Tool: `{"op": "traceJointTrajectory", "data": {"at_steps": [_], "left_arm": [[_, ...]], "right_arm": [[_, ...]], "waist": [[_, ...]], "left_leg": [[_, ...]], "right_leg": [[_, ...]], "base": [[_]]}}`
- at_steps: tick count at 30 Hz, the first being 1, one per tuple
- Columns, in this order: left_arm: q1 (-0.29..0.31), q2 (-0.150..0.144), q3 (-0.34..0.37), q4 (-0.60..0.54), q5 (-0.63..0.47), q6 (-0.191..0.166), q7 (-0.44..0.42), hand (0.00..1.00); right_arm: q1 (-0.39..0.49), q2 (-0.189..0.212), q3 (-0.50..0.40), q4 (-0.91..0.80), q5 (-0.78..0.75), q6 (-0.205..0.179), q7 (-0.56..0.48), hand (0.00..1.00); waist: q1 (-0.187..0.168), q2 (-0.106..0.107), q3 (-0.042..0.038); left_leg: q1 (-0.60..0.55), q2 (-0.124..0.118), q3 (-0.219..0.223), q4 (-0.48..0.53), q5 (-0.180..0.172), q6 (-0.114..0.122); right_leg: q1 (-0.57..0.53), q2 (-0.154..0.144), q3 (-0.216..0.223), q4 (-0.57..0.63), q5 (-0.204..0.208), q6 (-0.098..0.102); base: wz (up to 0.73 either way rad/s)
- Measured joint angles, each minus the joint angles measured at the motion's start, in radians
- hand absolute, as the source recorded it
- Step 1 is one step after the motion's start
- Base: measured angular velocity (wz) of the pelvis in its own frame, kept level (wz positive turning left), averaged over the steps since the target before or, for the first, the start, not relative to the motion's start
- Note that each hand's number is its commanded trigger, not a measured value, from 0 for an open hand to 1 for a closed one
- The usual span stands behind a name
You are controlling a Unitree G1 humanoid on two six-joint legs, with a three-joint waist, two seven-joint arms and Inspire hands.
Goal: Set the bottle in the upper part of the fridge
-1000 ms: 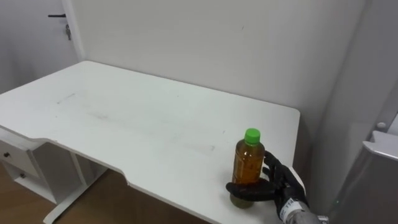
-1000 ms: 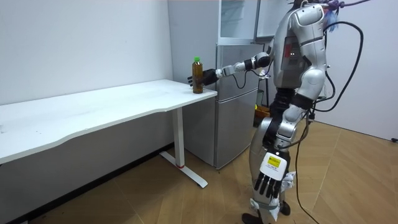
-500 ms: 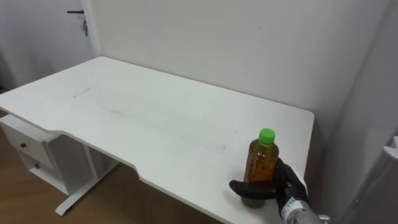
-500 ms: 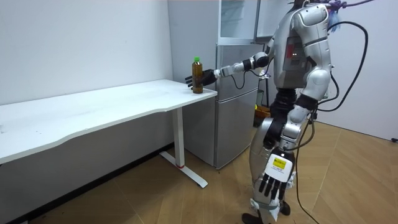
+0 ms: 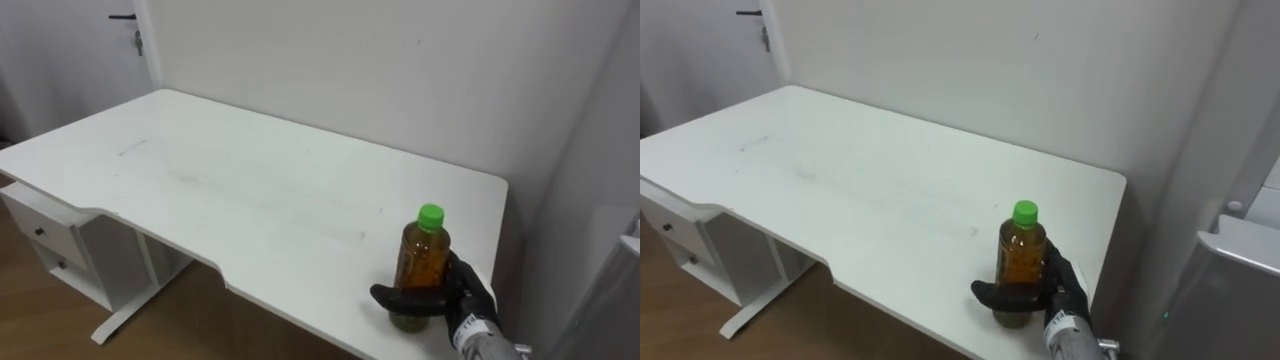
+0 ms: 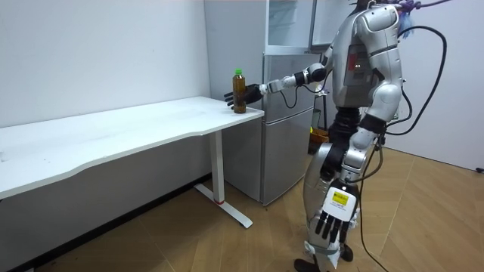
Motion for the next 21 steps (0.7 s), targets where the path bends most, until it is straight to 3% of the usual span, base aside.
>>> {"op": "traceJointTrajectory", "data": {"at_steps": [7, 12, 21], "left_arm": [[0.004, 0.000, 0.000, 0.011, -0.001, 0.002, 0.000, 0.00], [0.003, 0.000, 0.000, 0.012, -0.001, 0.003, 0.000, 0.00], [0.000, -0.001, -0.006, 0.017, -0.002, 0.009, 0.007, 0.00]], "right_arm": [[0.000, 0.000, -0.003, 0.011, 0.022, 0.000, 0.025, 1.00], [0.000, 0.001, -0.006, 0.016, 0.037, 0.001, 0.044, 1.00], [-0.001, 0.001, -0.006, 0.016, 0.075, 0.003, 0.045, 1.00]], "waist": [[-0.001, 0.001, 0.0011], [0.000, 0.002, 0.0103], [-0.001, 0.003, 0.0096]], "left_leg": [[0.001, -0.001, -0.002, -0.001, 0.001, 0.002], [-0.002, -0.002, -0.011, -0.002, 0.001, 0.002], [-0.002, -0.002, -0.011, -0.002, 0.002, 0.002]], "right_leg": [[0.002, -0.005, -0.010, 0.000, 0.000, 0.000], [0.000, -0.004, -0.013, 0.001, 0.000, 0.001], [0.000, -0.004, -0.011, 0.000, 0.000, 0.001]], "base": [[0.00], [0.01], [0.00]]}}
